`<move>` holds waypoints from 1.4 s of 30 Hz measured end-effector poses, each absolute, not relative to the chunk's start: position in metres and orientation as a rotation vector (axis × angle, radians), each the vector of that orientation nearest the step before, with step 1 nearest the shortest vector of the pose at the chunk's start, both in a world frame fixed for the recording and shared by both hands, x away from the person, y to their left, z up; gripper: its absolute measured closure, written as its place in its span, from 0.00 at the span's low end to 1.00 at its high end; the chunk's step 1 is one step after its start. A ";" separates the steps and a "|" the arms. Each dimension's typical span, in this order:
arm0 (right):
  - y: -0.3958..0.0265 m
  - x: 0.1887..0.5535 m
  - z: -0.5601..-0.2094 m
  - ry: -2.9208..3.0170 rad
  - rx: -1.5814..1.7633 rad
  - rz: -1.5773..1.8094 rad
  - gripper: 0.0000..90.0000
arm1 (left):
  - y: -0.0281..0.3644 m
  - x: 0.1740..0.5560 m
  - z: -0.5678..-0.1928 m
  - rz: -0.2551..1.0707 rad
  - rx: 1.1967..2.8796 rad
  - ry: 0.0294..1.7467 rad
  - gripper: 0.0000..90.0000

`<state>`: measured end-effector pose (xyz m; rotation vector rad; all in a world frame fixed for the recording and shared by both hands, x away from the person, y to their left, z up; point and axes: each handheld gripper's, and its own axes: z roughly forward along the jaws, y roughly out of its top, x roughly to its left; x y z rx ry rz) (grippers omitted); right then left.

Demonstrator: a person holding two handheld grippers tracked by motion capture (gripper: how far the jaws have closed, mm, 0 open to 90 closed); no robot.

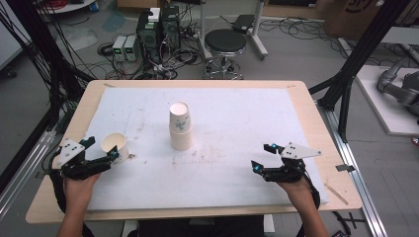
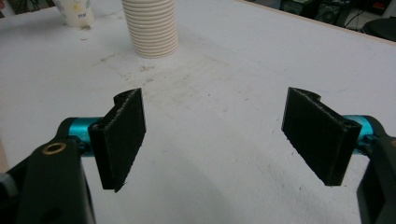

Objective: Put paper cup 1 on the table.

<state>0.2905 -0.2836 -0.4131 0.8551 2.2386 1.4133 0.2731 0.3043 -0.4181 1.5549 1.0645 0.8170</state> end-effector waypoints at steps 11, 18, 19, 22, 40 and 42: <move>-0.285 0.291 -0.413 2.232 0.859 1.410 0.25 | 0.279 0.262 -0.396 0.733 1.390 0.833 0.14; -0.285 0.291 -0.412 2.223 0.858 1.393 0.25 | 0.246 0.266 -0.405 0.628 1.432 0.770 0.14; -0.285 0.291 -0.412 2.220 0.860 1.395 0.25 | 0.243 0.266 -0.408 0.621 1.443 0.761 0.14; -0.285 0.291 -0.411 2.219 0.862 1.385 0.25 | 0.236 0.267 -0.413 0.605 1.462 0.747 0.14; -0.283 0.291 -0.410 2.234 0.854 1.392 0.25 | 0.236 0.268 -0.418 0.605 1.489 0.751 0.15; -0.283 0.292 -0.410 2.232 0.857 1.396 0.25 | 0.236 0.269 -0.418 0.605 1.492 0.750 0.15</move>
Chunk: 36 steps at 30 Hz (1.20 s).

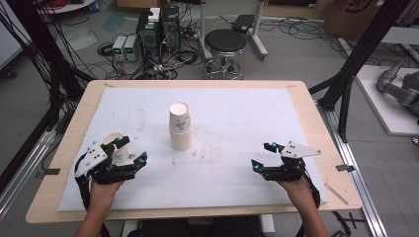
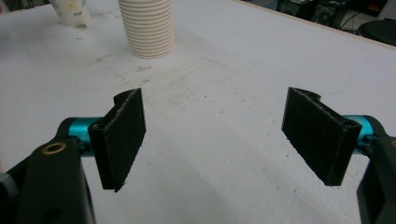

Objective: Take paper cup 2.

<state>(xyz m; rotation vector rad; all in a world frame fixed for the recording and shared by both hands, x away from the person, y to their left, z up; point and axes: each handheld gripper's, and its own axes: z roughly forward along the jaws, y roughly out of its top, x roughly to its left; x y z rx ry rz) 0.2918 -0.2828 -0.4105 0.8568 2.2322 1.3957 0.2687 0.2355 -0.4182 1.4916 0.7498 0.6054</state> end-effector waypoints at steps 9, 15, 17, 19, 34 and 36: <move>-0.286 0.290 -0.411 2.233 0.864 1.389 0.25 | 0.233 0.271 -0.419 0.592 1.499 0.751 0.15; -0.286 0.289 -0.411 2.232 0.856 1.403 0.25 | 0.233 0.272 -0.420 0.553 1.503 0.760 0.15; -0.286 0.289 -0.411 2.237 0.867 1.422 0.25 | 0.232 0.272 -0.420 0.544 1.503 0.764 0.15; -0.286 0.289 -0.411 2.229 0.868 1.431 0.25 | 0.231 0.271 -0.419 0.547 1.501 0.762 0.15; -0.282 0.289 -0.413 2.257 0.858 1.427 0.25 | 0.230 0.273 -0.407 0.519 1.486 0.765 0.15; -0.283 0.289 -0.412 2.253 0.860 1.428 0.25 | 0.229 0.275 -0.405 0.512 1.486 0.763 0.15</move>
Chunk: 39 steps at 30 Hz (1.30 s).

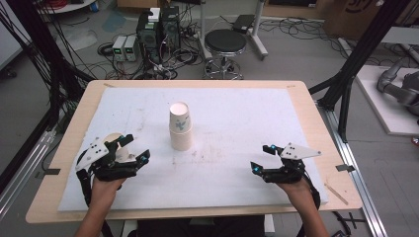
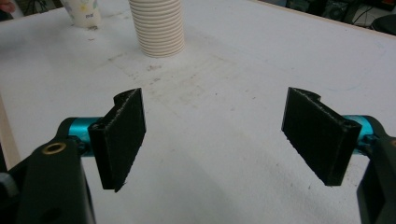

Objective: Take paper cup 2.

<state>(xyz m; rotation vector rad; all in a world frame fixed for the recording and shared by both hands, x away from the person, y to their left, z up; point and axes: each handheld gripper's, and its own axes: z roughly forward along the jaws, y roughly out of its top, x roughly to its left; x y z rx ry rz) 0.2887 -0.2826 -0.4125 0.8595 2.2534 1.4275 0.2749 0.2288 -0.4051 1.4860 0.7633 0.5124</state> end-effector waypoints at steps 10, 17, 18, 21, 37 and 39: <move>-0.283 0.289 -0.413 2.263 0.862 1.420 0.25 | 0.209 0.294 -0.367 0.508 1.519 0.719 0.15; -0.284 0.288 -0.413 2.258 0.861 1.425 0.25 | 0.192 0.309 -0.343 0.507 1.553 0.685 0.15; -0.285 0.288 -0.412 2.257 0.859 1.425 0.25 | 0.190 0.310 -0.341 0.506 1.555 0.683 0.15; -0.286 0.288 -0.412 2.251 0.862 1.432 0.25 | 0.184 0.315 -0.335 0.506 1.569 0.673 0.15; -0.286 0.288 -0.411 2.249 0.862 1.436 0.25 | 0.161 0.345 -0.314 0.529 1.618 0.702 0.15; -0.287 0.288 -0.411 2.248 0.867 1.438 0.25 | 0.158 0.349 -0.314 0.528 1.621 0.710 0.15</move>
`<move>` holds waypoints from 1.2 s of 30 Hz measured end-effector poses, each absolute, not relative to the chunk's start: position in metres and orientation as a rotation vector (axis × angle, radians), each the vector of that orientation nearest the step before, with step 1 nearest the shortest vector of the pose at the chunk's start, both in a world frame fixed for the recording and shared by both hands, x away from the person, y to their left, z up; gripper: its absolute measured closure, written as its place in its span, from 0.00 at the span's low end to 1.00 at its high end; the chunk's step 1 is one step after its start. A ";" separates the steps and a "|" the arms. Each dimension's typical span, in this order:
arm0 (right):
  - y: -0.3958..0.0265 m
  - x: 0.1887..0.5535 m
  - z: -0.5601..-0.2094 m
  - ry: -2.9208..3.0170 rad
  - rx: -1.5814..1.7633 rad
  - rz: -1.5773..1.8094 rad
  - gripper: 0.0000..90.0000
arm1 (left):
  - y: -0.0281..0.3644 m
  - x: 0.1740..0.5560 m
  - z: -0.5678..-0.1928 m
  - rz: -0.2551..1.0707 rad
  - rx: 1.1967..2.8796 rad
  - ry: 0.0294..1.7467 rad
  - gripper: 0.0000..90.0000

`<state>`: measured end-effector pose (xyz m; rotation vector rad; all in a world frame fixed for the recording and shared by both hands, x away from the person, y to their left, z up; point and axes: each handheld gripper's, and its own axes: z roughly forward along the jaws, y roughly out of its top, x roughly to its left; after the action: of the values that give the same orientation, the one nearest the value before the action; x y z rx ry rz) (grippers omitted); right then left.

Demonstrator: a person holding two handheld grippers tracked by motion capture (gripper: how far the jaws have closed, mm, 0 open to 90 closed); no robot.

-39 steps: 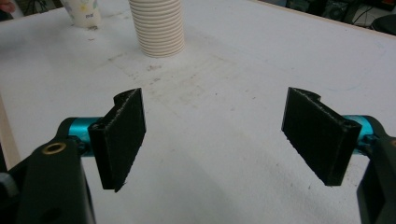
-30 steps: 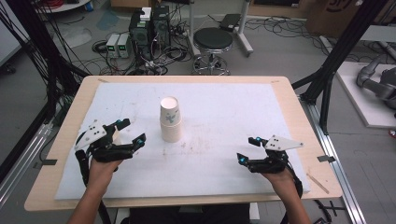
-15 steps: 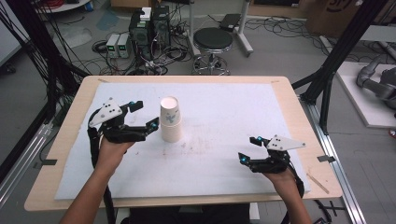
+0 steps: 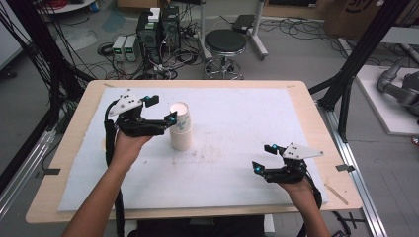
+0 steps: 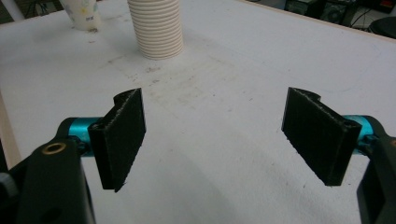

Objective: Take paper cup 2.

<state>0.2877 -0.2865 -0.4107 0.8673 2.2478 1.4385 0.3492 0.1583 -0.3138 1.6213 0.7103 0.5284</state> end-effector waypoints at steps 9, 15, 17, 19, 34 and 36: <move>-0.288 0.288 -0.410 2.246 0.866 1.440 0.25 | 0.147 0.362 -0.317 0.541 1.652 0.718 0.15; -0.288 0.287 -0.409 2.243 0.863 1.441 0.25 | 0.144 0.368 -0.321 0.540 1.663 0.726 0.15; -0.287 0.287 -0.409 2.243 0.861 1.442 0.25 | 0.142 0.369 -0.322 0.538 1.671 0.726 0.15; -0.287 0.287 -0.409 2.245 0.862 1.442 0.25 | 0.140 0.371 -0.324 0.536 1.679 0.727 0.15; -0.288 0.287 -0.409 2.248 0.865 1.438 0.25 | 0.126 0.387 -0.344 0.508 1.733 0.785 0.15; -0.288 0.287 -0.409 2.246 0.868 1.442 0.25 | 0.125 0.388 -0.346 0.514 1.743 0.784 0.16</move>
<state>0.2869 -0.2882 -0.4087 0.8678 2.2463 1.4417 0.3879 0.1250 -0.3464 1.7431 0.7836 0.5135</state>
